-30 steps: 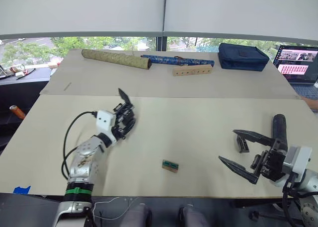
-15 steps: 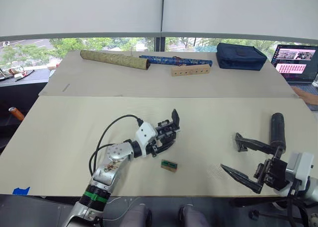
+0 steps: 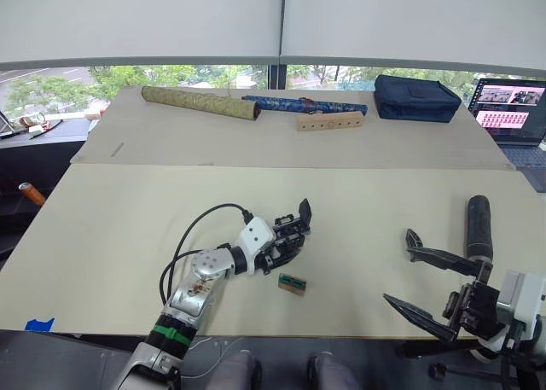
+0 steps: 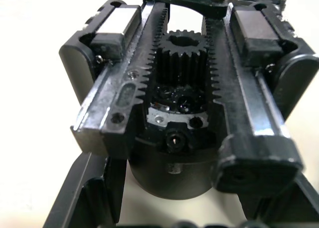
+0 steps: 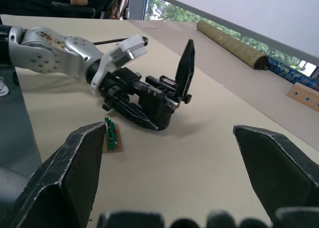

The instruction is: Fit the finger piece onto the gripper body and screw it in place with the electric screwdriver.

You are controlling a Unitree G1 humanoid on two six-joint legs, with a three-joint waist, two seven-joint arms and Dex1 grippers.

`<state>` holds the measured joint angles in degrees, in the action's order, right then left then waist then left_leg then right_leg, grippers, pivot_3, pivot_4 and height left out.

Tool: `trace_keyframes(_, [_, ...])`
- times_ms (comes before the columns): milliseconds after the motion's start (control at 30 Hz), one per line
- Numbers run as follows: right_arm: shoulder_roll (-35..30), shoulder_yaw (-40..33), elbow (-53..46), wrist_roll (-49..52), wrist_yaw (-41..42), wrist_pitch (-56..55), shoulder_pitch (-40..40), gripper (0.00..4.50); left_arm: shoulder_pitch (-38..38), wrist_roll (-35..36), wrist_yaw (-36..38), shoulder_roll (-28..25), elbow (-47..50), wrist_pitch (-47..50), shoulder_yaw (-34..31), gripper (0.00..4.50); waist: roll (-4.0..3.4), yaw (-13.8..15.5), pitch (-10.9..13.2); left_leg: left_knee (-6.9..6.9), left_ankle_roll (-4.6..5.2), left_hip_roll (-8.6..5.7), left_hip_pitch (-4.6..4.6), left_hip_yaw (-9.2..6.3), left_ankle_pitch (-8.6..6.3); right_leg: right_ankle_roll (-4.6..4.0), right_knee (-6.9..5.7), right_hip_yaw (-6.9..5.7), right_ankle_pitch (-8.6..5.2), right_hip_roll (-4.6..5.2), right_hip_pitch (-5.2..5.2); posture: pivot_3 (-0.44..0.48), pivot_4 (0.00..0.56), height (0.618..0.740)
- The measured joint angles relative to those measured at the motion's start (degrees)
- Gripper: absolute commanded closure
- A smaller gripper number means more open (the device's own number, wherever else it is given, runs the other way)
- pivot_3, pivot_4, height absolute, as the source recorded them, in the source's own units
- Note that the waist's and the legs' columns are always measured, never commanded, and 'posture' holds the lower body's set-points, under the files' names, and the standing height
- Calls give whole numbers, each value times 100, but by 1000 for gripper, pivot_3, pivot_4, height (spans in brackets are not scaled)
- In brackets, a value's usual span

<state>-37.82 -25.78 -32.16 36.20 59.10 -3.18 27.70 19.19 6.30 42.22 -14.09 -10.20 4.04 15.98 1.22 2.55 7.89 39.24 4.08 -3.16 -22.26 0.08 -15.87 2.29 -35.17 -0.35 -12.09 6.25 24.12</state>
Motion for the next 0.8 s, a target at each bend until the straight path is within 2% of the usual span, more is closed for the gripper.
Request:
trace_keyframes(167, [2, 0, 0, -1, 2, 0, 13, 0, 123, -28, 61, 21, -175, -4, -7, 2168, -4, 21, -3, 3, 3, -1, 3, 0, 1, 0, -2, -1, 0, 3, -5, 0, 150, 740])
trace_keyframes(233, [5, 0, 0, -1, 3, -1, 22, 0, 132, -28, 100, 18, -180, 13, -17, 1116, -5, 21, -3, 3, 3, -1, 4, 0, 2, 0, -2, -1, 0, 2, -5, 0, 150, 740])
trace_keyframes(267, [8, 0, 0, -1, 5, -2, 30, 0, 134, -21, 115, 17, -179, 29, -23, 918, -6, 21, -4, 3, 3, -1, 4, 0, 2, 1, -2, 0, 0, 2, -5, 0, 150, 740])
trace_keyframes(333, [54, 0, 0, -3, 21, -7, 64, 0, 146, 48, 169, 9, -176, 130, -73, 184, -7, 15, -4, 3, 3, 0, 3, 0, 2, 0, -3, 0, 0, 2, -4, 0, 150, 740])
trace_keyframes(367, [70, 1, 0, -4, 28, -14, 77, 0, 145, 62, 217, -15, -171, 141, -82, 83, -7, 7, -4, 3, 3, 0, 3, 0, 2, 0, -4, 0, 0, 2, -3, 0, 150, 740])
trace_keyframes(600, [191, 8, -5, -13, 39, -22, 261, 0, 217, 294, 922, -530, -239, 213, -256, 83, -12, -48, -7, 2, 1, 7, 6, 0, 2, 0, -9, 1, 0, -2, 1, 0, 150, 740])
trace_keyframes(700, [195, 7, -27, -12, 62, -29, 278, 0, 532, 350, 1572, -803, -664, 103, -255, 83, -12, -42, -7, 3, 0, 3, 10, 0, 4, 0, -11, -1, 0, -6, -2, 0, 150, 740])
trace_keyframes(800, [241, 6, -28, -16, 89, -57, 283, 0, 1079, 358, 2246, -960, -1518, -276, -272, 83, -12, -19, -7, 5, 2, -4, 8, -1, 4, 0, -12, -7, 0, -9, -3, 0, 150, 740])
